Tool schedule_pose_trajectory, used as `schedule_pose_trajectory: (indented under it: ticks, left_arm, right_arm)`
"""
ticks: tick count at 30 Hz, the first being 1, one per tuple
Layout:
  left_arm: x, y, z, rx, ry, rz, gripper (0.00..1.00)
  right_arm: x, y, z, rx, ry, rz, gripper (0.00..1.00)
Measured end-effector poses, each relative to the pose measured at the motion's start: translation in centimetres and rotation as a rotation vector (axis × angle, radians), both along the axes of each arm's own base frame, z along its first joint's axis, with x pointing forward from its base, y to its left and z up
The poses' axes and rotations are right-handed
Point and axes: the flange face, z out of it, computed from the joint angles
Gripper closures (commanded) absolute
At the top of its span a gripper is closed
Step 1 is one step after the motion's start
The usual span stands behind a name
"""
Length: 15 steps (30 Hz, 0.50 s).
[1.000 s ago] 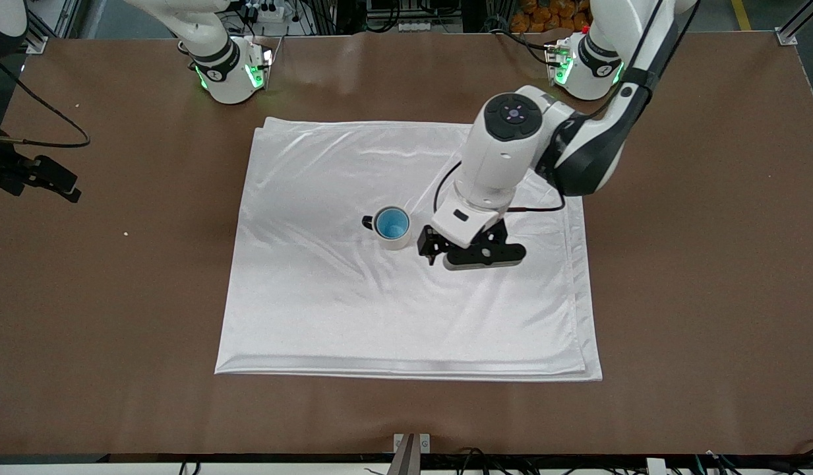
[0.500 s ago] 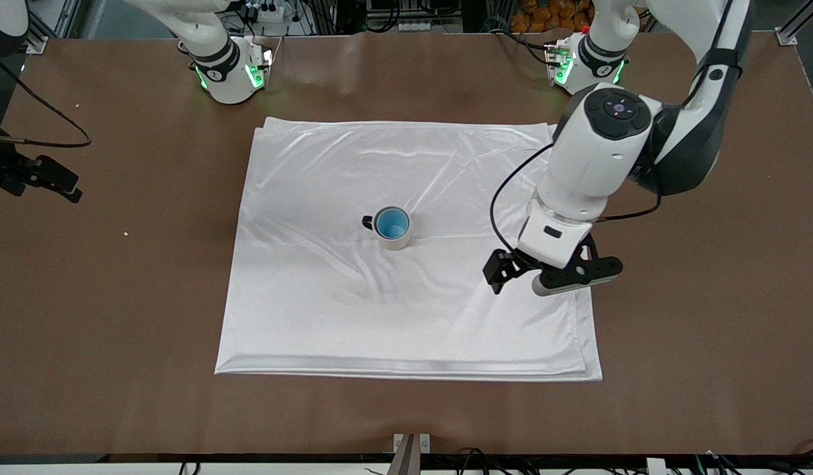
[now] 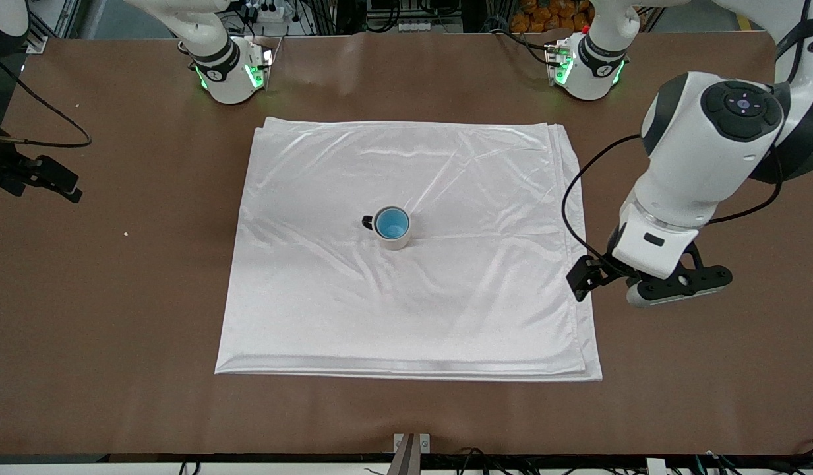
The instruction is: Place blue cup into white mug on cloth
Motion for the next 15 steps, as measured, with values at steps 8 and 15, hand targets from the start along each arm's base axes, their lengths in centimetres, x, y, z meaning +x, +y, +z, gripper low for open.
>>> schedule_pose_trajectory:
  ticks: [8,15]
  left_arm:
    - [-0.9,1.2,0.9,0.046,0.047,-0.036,0.0]
    - [-0.3,4.4,0.9,0.069,0.07,-0.038,0.0]
  right_arm:
    - [0.0,0.0,0.0,0.0,0.0,0.0,0.0]
    - [0.0,0.0,0.0,0.0,0.0,0.0,0.0]
